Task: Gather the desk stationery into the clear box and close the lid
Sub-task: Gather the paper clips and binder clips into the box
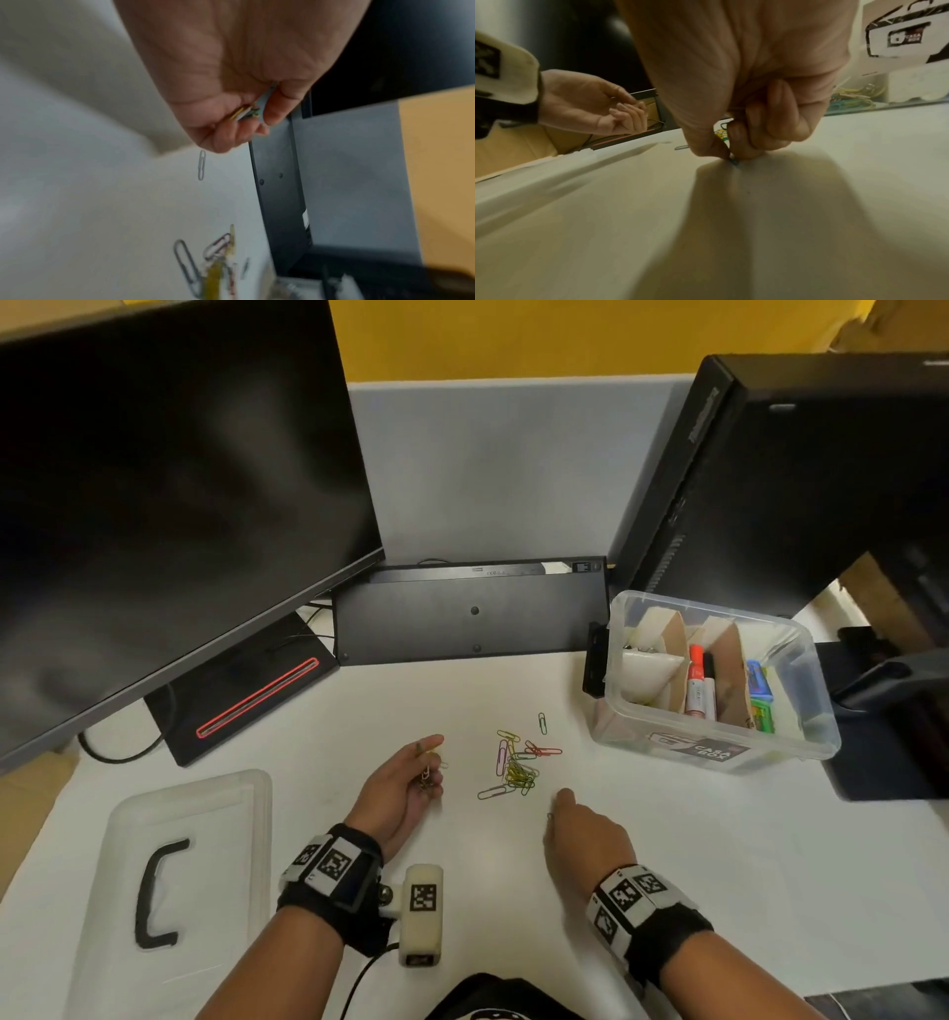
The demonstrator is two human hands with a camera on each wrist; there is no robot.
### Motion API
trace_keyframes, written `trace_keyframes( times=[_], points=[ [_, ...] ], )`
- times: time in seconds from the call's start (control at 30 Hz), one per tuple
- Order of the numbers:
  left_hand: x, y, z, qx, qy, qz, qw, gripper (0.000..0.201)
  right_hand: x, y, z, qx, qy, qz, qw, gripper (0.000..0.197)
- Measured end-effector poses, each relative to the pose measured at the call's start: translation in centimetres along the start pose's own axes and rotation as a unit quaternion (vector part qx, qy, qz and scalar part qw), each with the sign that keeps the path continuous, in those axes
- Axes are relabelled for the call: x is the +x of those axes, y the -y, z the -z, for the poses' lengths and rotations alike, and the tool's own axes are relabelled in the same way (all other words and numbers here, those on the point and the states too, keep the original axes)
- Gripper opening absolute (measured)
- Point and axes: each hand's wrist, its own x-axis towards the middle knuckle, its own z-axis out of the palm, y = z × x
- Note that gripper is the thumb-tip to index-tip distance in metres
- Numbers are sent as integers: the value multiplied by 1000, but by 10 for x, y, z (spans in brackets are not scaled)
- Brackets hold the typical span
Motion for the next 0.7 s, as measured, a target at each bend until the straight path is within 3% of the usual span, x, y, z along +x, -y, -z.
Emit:
trace_keyframes(
  times=[0.13, 0.2, 0.23, 0.27, 0.33, 0.37, 0.43, 0.47, 0.5, 0.57, 0.6, 0.63, 0.67, 0.7],
  points=[
    [5, -5, 5, -100, -61, 21, 993, 19, 5, 1, -1, 13, 22, -23, 999, 19],
    [12, -6, 8, -41, -84, 27, 995, 17, 8, 1, 1, 12, 35, -27, 999, 19],
    [16, -7, 8, 71, -93, 16, 993, 15, 8, 1, 1, 2, 36, -19, 999, 18],
    [21, -7, 10, 236, -95, -11, 967, 13, 7, 2, 1, -11, 37, -6, 999, 17],
    [30, -7, 11, 551, -77, -82, 827, 11, 5, -1, 1, -19, 41, 15, 999, 11],
    [33, -7, 11, 637, -57, -100, 762, 15, 5, -5, 0, -3, 45, 24, 999, 8],
    [38, -5, 12, 715, -15, -115, 690, 21, 8, -13, 4, 114, 61, 50, 990, 11],
    [40, -5, 13, 733, -1, -119, 670, 21, 10, -18, 9, 228, 80, 64, 968, 16],
    [43, -5, 14, 743, 4, -121, 658, 19, 11, -22, 14, 378, 104, 68, 918, 21],
    [46, -4, 14, 747, 0, -119, 654, 13, 14, -27, 21, 669, 136, 31, 730, 18],
    [47, -4, 14, 747, -3, -110, 655, 12, 15, -29, 25, 750, 150, 9, 644, 15],
    [47, -4, 13, 748, -4, -102, 656, 11, 16, -29, 27, 785, 149, -10, 601, 17],
    [47, -4, 13, 750, -4, -91, 655, 11, 18, -28, 28, 798, 144, -22, 585, 21],
    [48, -3, 12, 755, 0, -85, 650, 11, 21, -28, 28, 797, 134, -34, 588, 26]
  ],
)
